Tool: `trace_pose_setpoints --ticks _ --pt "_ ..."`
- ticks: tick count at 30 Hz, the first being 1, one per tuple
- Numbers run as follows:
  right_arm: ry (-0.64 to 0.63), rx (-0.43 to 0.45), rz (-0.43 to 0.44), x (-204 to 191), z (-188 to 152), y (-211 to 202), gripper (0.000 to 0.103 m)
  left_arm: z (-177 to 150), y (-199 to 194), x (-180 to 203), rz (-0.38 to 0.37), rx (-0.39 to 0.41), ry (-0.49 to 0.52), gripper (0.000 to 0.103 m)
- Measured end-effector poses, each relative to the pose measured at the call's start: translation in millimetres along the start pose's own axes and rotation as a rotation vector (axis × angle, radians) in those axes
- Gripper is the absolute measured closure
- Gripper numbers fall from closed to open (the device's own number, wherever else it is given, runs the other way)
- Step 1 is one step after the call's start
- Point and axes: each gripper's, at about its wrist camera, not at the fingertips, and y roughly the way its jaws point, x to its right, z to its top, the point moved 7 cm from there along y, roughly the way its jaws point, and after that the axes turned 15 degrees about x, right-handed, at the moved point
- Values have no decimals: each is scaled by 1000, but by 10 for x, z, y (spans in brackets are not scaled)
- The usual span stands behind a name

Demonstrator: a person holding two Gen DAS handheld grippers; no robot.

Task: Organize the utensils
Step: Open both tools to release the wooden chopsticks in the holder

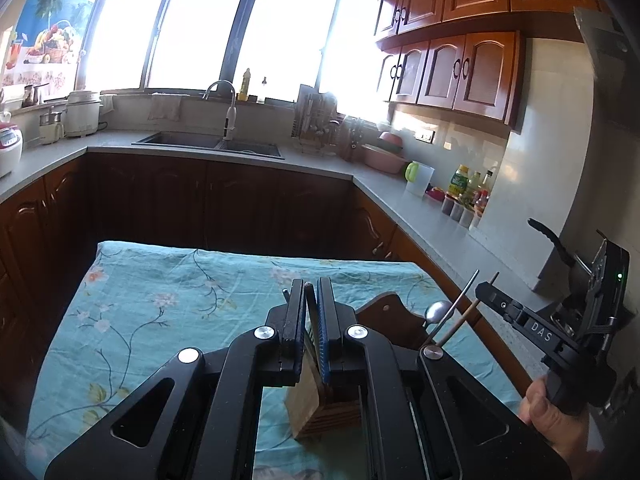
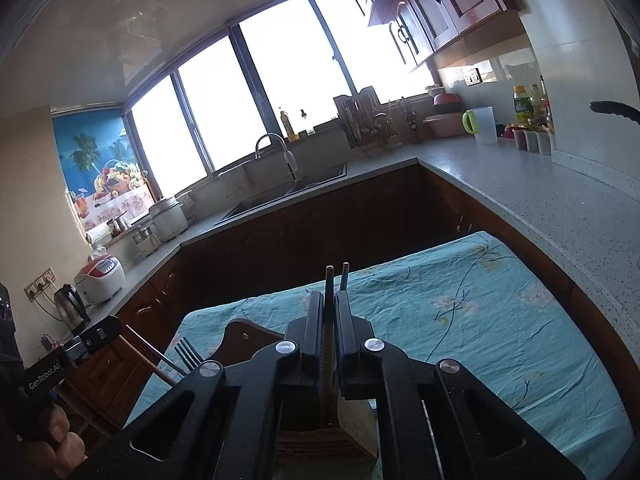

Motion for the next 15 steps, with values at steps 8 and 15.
trace_pose_setpoints --ticks 8,15 --pt "31 9 8 38 59 -33 59 84 -68 34 -21 -2 -7 90" --pt "51 97 12 61 293 -366 19 163 -348 -30 27 44 -23 39"
